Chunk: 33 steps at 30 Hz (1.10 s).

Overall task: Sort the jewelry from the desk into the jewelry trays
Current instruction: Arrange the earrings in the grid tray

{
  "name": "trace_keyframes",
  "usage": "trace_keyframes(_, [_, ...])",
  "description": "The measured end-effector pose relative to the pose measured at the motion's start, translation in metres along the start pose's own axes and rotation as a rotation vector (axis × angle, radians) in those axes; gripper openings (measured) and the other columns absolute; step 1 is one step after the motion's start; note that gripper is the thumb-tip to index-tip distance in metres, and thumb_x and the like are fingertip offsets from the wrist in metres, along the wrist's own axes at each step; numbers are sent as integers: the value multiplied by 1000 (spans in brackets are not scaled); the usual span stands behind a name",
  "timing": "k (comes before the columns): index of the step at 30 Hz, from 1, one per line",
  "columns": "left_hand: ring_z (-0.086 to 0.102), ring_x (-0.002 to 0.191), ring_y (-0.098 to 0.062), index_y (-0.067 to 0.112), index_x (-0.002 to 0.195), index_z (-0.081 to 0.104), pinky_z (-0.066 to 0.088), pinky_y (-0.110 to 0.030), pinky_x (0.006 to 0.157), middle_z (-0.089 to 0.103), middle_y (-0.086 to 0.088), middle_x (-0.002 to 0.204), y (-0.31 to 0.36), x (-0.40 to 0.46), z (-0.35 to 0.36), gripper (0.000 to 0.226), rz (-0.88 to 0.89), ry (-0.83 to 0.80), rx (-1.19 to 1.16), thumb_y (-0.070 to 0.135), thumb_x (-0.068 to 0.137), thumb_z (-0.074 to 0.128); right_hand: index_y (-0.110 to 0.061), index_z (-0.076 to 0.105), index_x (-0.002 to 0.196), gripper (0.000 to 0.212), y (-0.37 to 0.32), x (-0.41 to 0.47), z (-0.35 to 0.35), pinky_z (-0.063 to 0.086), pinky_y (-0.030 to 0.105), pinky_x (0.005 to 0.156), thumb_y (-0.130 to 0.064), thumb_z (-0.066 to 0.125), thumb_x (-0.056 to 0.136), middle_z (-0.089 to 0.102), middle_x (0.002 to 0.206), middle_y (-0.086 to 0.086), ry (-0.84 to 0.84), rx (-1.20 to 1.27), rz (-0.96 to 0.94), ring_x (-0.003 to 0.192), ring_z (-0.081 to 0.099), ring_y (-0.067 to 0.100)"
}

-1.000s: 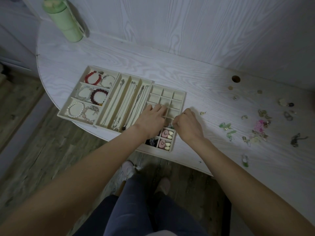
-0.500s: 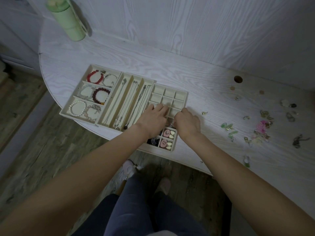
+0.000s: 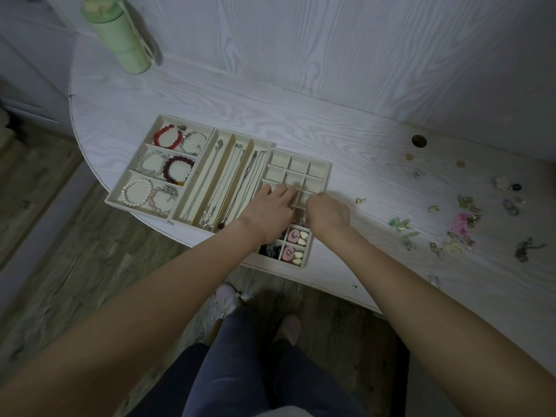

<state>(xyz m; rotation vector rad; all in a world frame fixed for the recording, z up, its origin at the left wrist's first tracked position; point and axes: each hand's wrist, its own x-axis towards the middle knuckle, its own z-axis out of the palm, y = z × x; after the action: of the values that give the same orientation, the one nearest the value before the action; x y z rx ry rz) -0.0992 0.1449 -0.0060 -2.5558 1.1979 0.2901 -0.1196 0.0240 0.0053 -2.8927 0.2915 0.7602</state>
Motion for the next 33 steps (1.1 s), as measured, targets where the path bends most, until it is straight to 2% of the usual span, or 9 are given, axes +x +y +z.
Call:
trace_keyframes(2, [24,131,-26,23,124,60,29,-39,99,21,-12,145,0,0,0,36,9,4,1,18,89,51,-9,61,109,18,2,3,-1,42,32,75,-8,57,92,58,113,9,-32,51,39,106,59,28])
trace_keyframes(5, [24,132,-26,26,125,59,29,-40,100,20,-12,146,-1,0,1,37,19,6,1,18,89,51,-14,59,89,5,4,10,-6,40,29,69,-10,58,92,55,89,4,-125,139,91,87,57,24])
trace_keyframes(7, [24,132,-26,26,126,58,29,-40,100,20,-12,146,-1,-1,1,39,28,7,5,18,89,52,-12,54,81,12,4,13,-6,39,29,67,-11,57,92,52,83,3,-169,152,79,82,53,22])
trace_keyframes(10, [24,131,-26,25,126,58,30,-40,100,21,-12,145,-1,-1,1,38,30,4,11,18,89,51,-9,60,97,6,3,12,-5,38,29,69,-10,54,94,52,95,6,-155,138,69,93,56,25])
trace_keyframes(12, [24,131,-26,23,126,59,30,-40,101,21,-12,145,-1,-1,0,37,30,4,12,18,90,51,-9,61,106,15,3,11,-3,38,30,70,-9,52,94,55,105,8,-130,148,74,101,58,27])
trace_keyframes(18, [24,132,-26,25,126,59,29,-42,103,19,-12,147,-1,0,1,38,27,0,5,18,89,52,-10,61,96,6,8,10,4,40,31,68,-12,58,91,61,109,11,-92,156,62,98,60,28])
trace_keyframes(22, [25,131,-25,24,124,60,29,-42,103,23,-11,144,-1,0,3,37,26,-2,-4,19,89,53,-9,64,101,12,7,8,8,41,30,68,-14,61,90,60,111,11,-53,118,43,99,61,28])
trace_keyframes(29, [23,133,-26,21,125,60,28,-43,105,20,-12,147,0,0,2,37,12,-6,-7,17,88,53,-7,59,106,15,2,-1,12,40,31,68,-5,52,93,55,116,13,52,2,-21,100,59,30])
trace_keyframes(33, [22,134,-27,23,126,59,27,-43,106,19,-13,148,1,-1,1,39,17,-10,-22,16,87,55,-6,61,106,16,4,4,8,41,32,69,-5,51,93,53,118,13,-45,83,10,100,58,29])
